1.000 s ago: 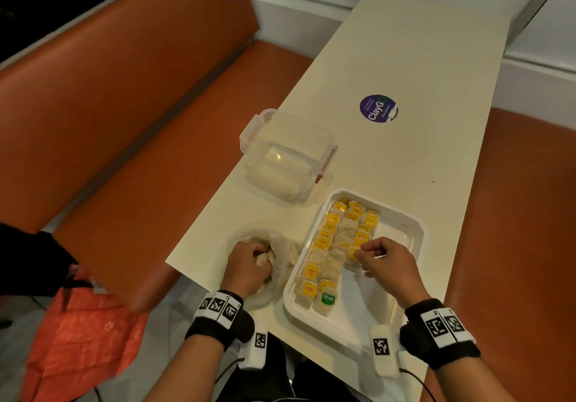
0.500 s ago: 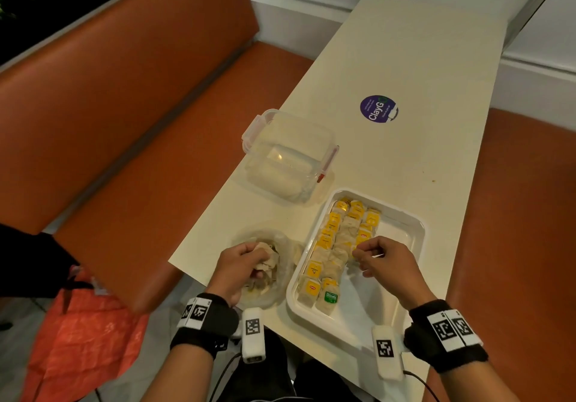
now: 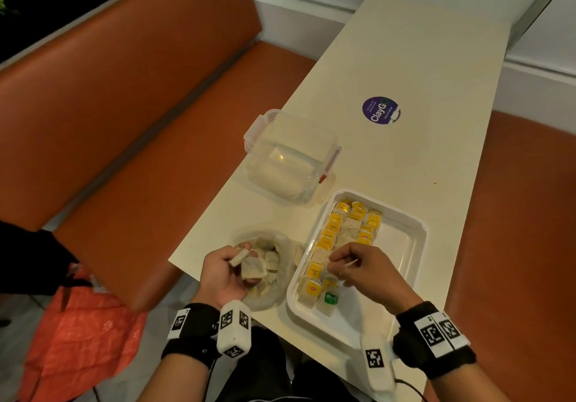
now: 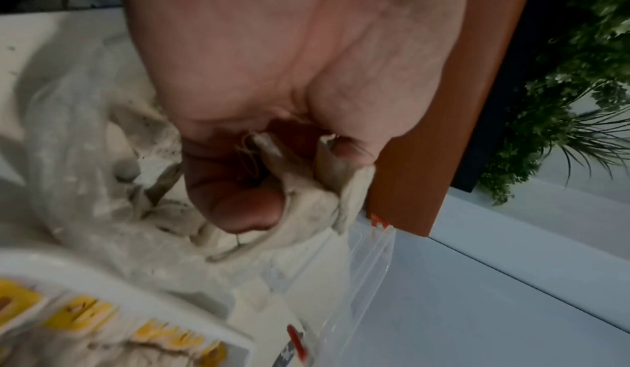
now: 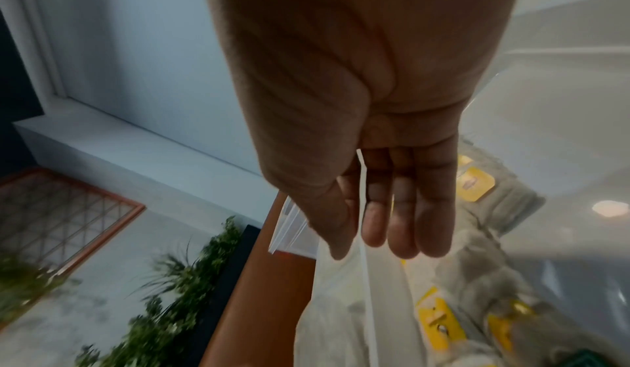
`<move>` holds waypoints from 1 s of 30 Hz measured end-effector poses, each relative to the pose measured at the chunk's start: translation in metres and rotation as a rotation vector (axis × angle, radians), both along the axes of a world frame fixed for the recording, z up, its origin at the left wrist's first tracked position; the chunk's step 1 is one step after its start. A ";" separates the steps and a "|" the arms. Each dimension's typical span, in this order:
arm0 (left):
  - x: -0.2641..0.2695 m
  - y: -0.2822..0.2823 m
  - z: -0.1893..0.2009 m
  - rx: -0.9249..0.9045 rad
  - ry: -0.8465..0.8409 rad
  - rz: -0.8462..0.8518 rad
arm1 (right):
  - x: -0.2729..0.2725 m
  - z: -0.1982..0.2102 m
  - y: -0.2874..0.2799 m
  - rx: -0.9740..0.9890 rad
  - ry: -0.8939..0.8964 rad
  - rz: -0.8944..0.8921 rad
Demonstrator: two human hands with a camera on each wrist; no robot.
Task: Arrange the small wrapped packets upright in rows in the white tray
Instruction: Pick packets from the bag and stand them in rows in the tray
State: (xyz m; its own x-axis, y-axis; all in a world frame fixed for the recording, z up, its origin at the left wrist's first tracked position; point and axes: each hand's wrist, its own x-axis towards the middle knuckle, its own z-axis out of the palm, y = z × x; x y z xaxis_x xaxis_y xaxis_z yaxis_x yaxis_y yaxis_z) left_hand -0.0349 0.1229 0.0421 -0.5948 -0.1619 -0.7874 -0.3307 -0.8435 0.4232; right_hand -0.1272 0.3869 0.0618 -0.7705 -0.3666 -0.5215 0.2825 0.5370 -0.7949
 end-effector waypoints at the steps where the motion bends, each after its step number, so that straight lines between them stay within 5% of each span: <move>1: -0.002 0.004 0.003 0.011 0.028 -0.011 | 0.003 0.004 -0.005 -0.015 -0.003 0.046; 11: -0.024 0.055 0.018 0.068 0.169 -0.159 | 0.022 0.039 -0.034 -0.184 0.006 0.141; 20: -0.029 0.086 0.029 0.018 0.155 -0.341 | 0.016 0.043 -0.006 -0.202 0.345 0.092; 27: -0.026 0.088 0.014 -0.133 0.030 -0.396 | -0.009 0.046 0.036 -0.103 0.296 0.047; 30: -0.025 0.081 0.010 -0.139 0.018 -0.365 | -0.023 0.034 0.063 0.090 0.219 0.122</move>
State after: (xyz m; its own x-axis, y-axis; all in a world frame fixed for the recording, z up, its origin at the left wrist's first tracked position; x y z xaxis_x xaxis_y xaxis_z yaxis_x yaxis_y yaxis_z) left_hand -0.0595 0.2044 0.0524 -0.6466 -0.0408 -0.7617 -0.5901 -0.6060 0.5334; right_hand -0.1497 0.4498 0.0954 -0.8218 -0.4230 -0.3818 0.0379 0.6279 -0.7773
